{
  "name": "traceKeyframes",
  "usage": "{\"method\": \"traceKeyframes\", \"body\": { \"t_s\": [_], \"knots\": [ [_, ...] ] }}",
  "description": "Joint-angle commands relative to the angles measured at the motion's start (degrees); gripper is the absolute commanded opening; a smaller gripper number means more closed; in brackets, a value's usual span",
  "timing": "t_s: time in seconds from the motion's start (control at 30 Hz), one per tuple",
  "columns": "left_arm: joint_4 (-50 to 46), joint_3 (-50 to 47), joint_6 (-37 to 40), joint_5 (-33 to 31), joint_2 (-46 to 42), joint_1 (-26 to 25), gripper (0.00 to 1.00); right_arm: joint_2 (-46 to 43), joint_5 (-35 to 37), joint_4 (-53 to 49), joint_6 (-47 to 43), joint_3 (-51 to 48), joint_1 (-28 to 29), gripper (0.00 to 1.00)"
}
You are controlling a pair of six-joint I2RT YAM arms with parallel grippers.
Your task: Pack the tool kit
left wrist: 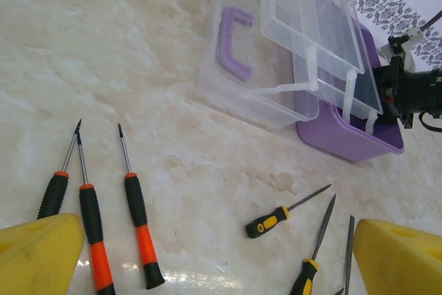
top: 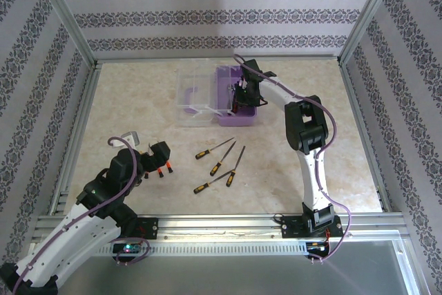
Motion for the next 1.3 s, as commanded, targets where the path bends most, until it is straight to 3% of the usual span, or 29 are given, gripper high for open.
{"method": "traceKeyframes", "body": {
  "t_s": [0.0, 0.57, 0.67, 0.83, 0.97, 1.17, 1.27],
  "knots": [
    [-0.27, 0.8, 0.58, -2.07, -1.1, 0.58, 1.0, -1.74, 0.31, -0.31, 1.32, 1.66, -1.18, 0.32],
    [0.23, 4.41, 2.77, -6.03, -1.94, 0.62, 1.0, -16.93, 2.46, 1.47, 1.28, -2.92, -2.32, 0.37],
    [0.64, 5.94, 5.43, -6.56, -0.77, 0.63, 1.0, -23.68, 0.61, 6.86, 0.95, -11.0, -2.24, 0.37],
    [-0.33, 9.28, 6.64, -9.51, 3.43, 0.71, 1.0, -37.56, -3.64, 24.31, 4.07, -33.34, -1.43, 0.38],
    [0.85, 10.07, 7.94, -10.1, 7.41, 0.76, 1.0, -44.29, -2.69, 37.31, 6.8, -48.34, 2.98, 0.34],
    [-1.05, 11.57, 5.42, -9.65, 16.84, 1.22, 0.86, -49.58, 0.95, 44.44, 4.22, -58.74, 10.91, 0.3],
    [-0.67, 11.79, 4.57, -9.18, 20.34, 1.34, 0.84, -53.0, 3.39, 48.09, 1.91, -63.12, 13.7, 0.29]
  ]
}}
